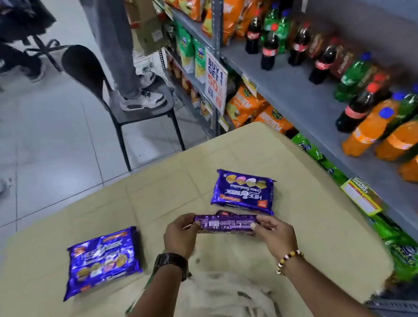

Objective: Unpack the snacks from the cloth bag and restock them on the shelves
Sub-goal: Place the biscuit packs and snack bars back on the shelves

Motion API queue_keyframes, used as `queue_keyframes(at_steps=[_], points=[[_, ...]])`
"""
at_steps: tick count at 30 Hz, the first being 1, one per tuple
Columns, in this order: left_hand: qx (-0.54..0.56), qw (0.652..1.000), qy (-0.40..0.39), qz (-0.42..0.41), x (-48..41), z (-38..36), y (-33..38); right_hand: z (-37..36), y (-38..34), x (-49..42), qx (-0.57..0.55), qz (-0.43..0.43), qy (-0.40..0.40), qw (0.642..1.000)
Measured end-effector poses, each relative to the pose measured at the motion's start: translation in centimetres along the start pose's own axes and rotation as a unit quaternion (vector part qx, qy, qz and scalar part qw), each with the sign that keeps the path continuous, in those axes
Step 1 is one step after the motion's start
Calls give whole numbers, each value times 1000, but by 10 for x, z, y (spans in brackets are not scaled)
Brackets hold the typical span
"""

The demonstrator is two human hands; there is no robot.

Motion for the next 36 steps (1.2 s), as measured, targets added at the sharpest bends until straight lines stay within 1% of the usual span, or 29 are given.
queue_keyframes(at_steps=[4, 8, 11, 14, 17, 20, 22, 24, 27, 28, 30, 32, 34, 36], points=[[-22, 1000, -13, 5, -25, -47, 27, 27, 6, -34, -11, -40, 24, 999], [-63, 998, -25, 11, -36, -67, 38, 35, 14, -46, -14, -49, 46, 998], [-85, 996, -29, 14, -38, -73, 40, 36, 20, -46, -10, -57, 52, 997], [-85, 996, -26, 23, -40, -77, 41, 36, 24, -48, -9, -64, 55, 996], [-89, 995, -27, 37, -42, -76, 43, 36, 22, -51, 22, -68, 45, 996], [-79, 996, -22, 39, -53, -75, 49, 39, 15, -65, 76, -48, 74, 993], [-78, 996, -25, 26, -69, -75, 54, 40, 7, -87, 56, -36, 83, 994], [-70, 996, -51, 13, -87, -77, 60, 38, 0, -112, 30, -46, 67, 996], [-86, 991, -106, 8, -115, -86, 69, 28, -3, -148, -20, -101, 22, 994], [-95, 988, -122, 14, -124, -90, 71, 23, -2, -157, -21, -114, 2, 993], [-115, 982, -146, 16, -139, -98, 73, 16, 3, -169, 33, -99, -35, 994], [-122, 977, -172, 12, -148, -107, 70, 12, 7, -172, 81, -76, -40, 993], [-116, 976, -185, 10, -153, -114, 68, 10, 11, -174, 86, -63, -34, 994], [-105, 980, -171, 9, -155, -117, 66, 9, 11, -177, 62, -60, -33, 996]])
Point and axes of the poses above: each hand's wrist, its own x-axis away from the middle knuckle, its own z-axis out of the back of the hand, y = z × x, the point moved 1 cm from there along -x, towards the middle knuckle, and after that the axes turned 14 degrees about -x, right-handed, at the moved point
